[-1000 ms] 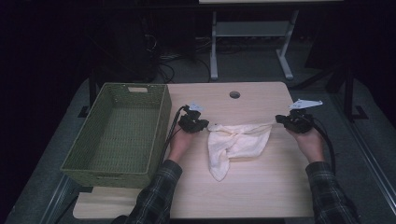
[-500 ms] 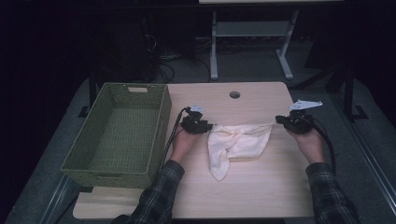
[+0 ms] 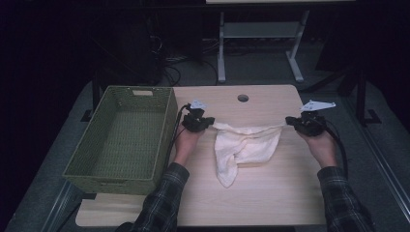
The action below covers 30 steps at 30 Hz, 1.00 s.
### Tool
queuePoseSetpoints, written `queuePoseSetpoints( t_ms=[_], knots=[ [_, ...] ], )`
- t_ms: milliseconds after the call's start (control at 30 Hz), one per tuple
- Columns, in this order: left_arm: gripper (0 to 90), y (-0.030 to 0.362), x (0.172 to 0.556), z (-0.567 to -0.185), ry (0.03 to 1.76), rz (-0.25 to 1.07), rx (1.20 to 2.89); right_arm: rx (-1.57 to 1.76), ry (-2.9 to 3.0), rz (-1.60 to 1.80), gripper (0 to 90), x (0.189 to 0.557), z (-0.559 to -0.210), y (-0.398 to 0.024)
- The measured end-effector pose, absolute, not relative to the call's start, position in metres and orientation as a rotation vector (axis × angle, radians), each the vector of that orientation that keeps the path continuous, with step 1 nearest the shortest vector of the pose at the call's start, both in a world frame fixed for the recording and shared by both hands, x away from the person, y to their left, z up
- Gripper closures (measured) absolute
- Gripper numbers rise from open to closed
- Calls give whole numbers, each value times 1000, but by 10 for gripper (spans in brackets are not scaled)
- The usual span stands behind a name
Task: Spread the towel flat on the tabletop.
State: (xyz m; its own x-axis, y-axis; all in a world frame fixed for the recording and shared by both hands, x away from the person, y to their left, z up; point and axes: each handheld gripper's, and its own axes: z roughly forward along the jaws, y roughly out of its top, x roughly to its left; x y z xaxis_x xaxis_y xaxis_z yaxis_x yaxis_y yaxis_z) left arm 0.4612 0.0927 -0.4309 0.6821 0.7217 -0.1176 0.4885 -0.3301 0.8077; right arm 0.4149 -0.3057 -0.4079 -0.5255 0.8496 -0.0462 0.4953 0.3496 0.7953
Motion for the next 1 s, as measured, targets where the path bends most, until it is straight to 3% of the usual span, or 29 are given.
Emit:
queuePoseSetpoints(
  t_ms=[200,367,500,567,667,1000],
  knots=[
    [895,100,476,-400,982,464,1921,1180,2138,1039,881,428,-396,-305],
    [894,97,494,-399,1022,505,1934,1215,2129,1034,880,449,-396,-302],
    [852,93,503,-408,1059,500,1932,1258,2103,1039,775,462,-403,-296],
    [743,90,501,-410,1051,508,1949,1249,2109,1073,729,460,-403,-295],
    [691,90,496,-410,1042,488,1951,1247,2120,1084,721,454,-401,-297],
    [632,86,457,-408,976,390,2012,1221,2170,1158,710,419,-403,-295]
  ],
)
